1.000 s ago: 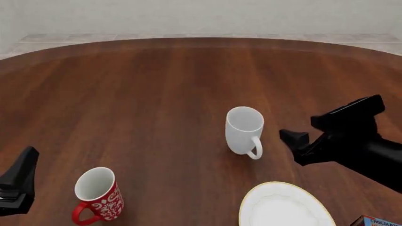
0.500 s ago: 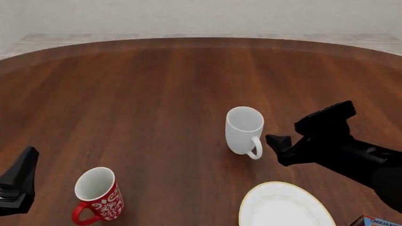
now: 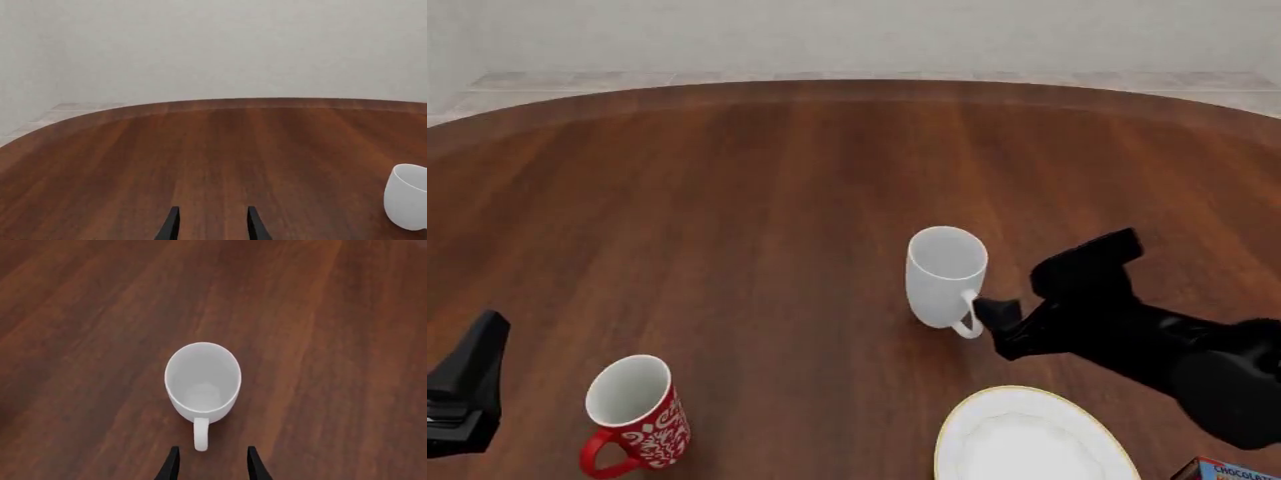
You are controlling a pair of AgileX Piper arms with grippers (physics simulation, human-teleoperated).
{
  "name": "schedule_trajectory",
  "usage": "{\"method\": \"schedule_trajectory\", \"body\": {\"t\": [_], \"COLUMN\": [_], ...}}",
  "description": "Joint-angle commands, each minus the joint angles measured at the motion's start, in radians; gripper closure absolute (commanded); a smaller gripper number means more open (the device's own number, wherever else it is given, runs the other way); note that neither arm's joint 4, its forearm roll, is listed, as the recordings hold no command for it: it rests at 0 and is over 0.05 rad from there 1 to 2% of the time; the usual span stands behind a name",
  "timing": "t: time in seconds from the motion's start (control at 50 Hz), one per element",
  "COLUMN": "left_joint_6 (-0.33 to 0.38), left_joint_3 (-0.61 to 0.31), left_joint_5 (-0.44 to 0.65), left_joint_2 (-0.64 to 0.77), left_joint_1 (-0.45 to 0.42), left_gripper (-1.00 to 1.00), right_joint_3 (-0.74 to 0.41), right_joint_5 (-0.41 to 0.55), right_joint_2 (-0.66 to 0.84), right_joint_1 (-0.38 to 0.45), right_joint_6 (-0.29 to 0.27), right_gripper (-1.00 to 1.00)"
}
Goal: Put the white mug on the plate.
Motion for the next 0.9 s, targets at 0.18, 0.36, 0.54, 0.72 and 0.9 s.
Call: {"method": "schedule_trajectory", "body": {"t": [0.18, 0.36, 0.54, 0.72, 0.9], "left_joint_6": [0.000, 0.000, 0.000, 0.000, 0.000], "left_joint_3": [0.000, 0.001, 0.002, 0.002, 0.002], "left_joint_5": [0.000, -0.003, -0.006, -0.007, -0.009], "left_joint_2": [0.000, 0.003, 0.004, 0.005, 0.007], "left_joint_1": [0.000, 0.000, 0.000, 0.000, 0.000], "left_gripper": [-1.00, -1.00, -1.00, -1.00, -1.00], "right_joint_3": [-0.006, -0.018, -0.029, -0.038, -0.053], "right_joint_5": [-0.062, -0.085, -0.112, -0.125, -0.145], "right_joint_2": [0.099, 0.146, 0.194, 0.227, 0.274], "right_joint_1": [0.006, 0.009, 0.012, 0.018, 0.021], "right_joint_6": [0.003, 0.005, 0.008, 0.010, 0.013], "right_gripper": [-1.00, -1.00, -1.00, -1.00, -1.00]}}
